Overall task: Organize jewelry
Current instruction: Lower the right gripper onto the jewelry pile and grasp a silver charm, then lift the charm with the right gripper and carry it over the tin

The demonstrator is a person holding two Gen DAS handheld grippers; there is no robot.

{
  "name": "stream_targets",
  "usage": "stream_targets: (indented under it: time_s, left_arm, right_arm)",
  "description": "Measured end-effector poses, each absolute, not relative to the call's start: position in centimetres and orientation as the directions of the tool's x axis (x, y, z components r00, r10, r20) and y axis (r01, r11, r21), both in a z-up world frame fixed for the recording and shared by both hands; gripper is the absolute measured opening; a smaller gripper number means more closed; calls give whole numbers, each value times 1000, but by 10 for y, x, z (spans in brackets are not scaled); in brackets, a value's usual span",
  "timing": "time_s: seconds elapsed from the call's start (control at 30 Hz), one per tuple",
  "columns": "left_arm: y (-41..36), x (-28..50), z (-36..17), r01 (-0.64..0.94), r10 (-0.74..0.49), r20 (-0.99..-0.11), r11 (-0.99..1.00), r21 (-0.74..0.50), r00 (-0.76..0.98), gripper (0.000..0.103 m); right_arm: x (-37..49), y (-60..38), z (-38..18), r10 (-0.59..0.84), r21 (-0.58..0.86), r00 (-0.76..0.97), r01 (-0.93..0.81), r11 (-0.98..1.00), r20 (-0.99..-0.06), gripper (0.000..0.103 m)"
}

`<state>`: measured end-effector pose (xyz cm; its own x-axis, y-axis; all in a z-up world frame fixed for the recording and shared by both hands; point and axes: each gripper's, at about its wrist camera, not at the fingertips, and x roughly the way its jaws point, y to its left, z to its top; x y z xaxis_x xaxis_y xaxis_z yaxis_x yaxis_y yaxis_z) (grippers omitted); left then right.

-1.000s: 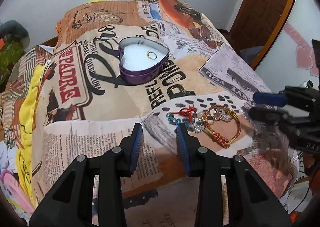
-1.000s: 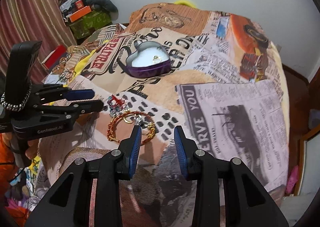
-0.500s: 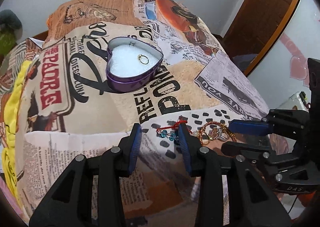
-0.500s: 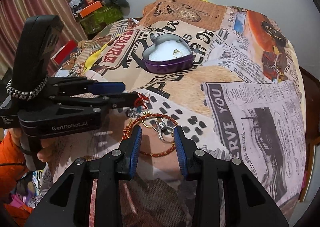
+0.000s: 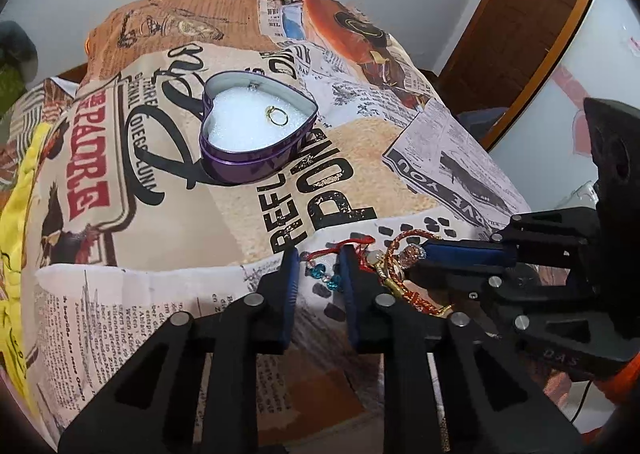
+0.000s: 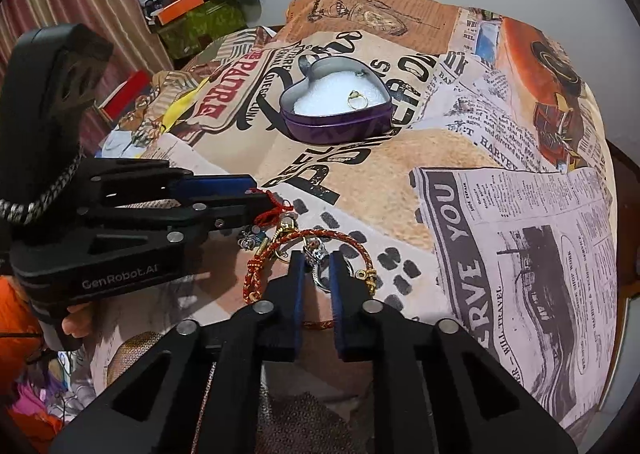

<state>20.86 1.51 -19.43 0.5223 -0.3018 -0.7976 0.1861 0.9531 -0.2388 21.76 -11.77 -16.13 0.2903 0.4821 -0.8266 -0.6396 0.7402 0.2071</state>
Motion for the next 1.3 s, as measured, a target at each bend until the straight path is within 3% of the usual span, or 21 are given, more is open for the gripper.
stream_targets:
  time_s: [0.23, 0.7, 0.83, 1.3]
  left_arm:
    - [19, 203, -186, 178, -292, -786, 956, -232, 544, 5]
    - [26, 187, -162, 169, -269, -753, 963, -209, 600, 5]
    - [29, 183, -161, 169, -266, -751, 964, -206, 605, 5]
    - [35, 184, -163, 156, -260, -752, 965, -208, 605, 6]
  right_arm:
    - [218, -120, -157, 497, 225, 297, -629, 744, -815, 6]
    - [211, -117, -141, 483, 168, 343, -650, 741, -806, 6]
    - [219, -117, -144, 476, 185, 329, -631, 753, -816, 19]
    - [226, -106, -157, 447, 162, 313, -640, 751, -838, 19]
